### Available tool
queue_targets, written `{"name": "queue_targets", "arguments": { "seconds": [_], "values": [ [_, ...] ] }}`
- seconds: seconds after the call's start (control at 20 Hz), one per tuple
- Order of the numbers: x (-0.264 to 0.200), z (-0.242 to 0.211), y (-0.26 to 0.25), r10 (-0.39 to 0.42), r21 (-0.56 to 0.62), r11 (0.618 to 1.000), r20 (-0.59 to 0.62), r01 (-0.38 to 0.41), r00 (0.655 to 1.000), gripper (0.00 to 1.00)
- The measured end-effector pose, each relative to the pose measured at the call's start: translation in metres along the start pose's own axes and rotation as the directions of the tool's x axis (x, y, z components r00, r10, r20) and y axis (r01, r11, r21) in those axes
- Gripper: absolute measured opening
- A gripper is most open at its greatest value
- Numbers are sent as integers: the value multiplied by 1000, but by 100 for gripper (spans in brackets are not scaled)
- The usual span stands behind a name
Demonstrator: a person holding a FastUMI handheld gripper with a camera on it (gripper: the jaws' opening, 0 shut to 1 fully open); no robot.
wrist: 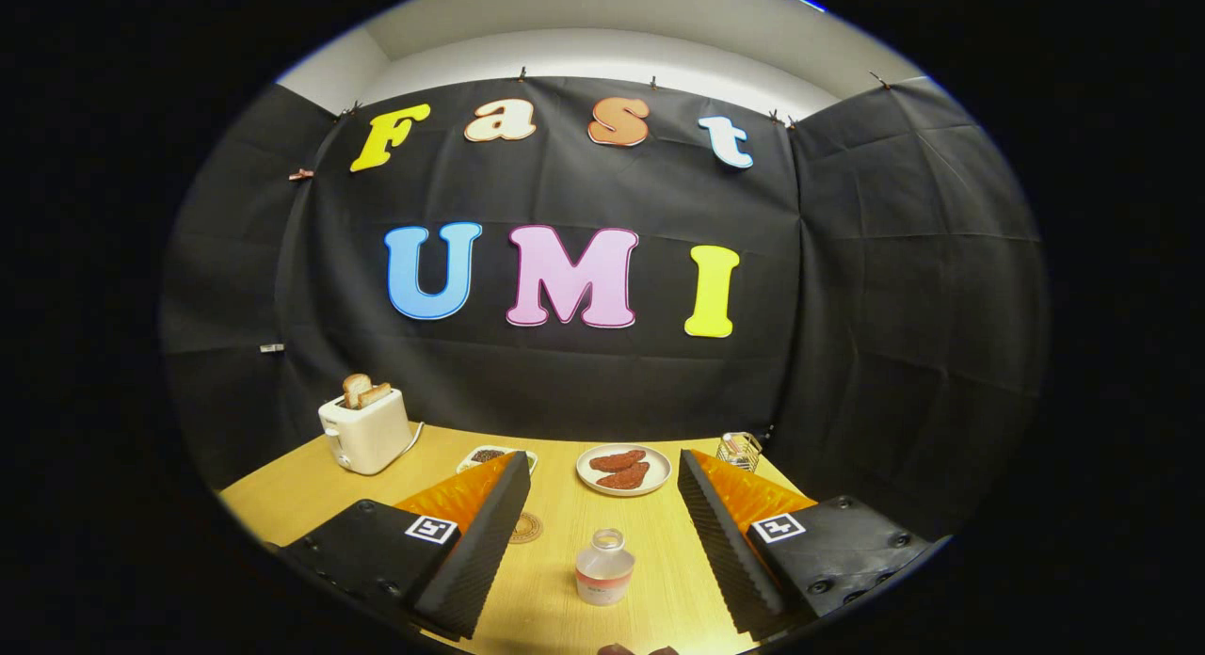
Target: Take the bottle from table, then pour the juice into the cup, finally place the bottle on the coaster
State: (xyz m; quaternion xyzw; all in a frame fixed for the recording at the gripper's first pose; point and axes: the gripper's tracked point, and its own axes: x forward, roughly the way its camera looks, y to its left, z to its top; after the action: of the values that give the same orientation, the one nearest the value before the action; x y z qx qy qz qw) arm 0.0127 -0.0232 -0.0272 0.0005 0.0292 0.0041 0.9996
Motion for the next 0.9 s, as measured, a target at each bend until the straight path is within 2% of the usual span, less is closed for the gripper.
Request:
{"name": "queue_targets", "arguments": {
  "seconds": [0.4,0.65,0.9],
  "values": [
    [11,-27,3,101,-11,995,-15,-101,995,97],
    [20,-52,-11,102,9,995,-36,-101,994,97],
    [27,-67,-11,133,1,991,-47,-133,990,97]
  ]
}}
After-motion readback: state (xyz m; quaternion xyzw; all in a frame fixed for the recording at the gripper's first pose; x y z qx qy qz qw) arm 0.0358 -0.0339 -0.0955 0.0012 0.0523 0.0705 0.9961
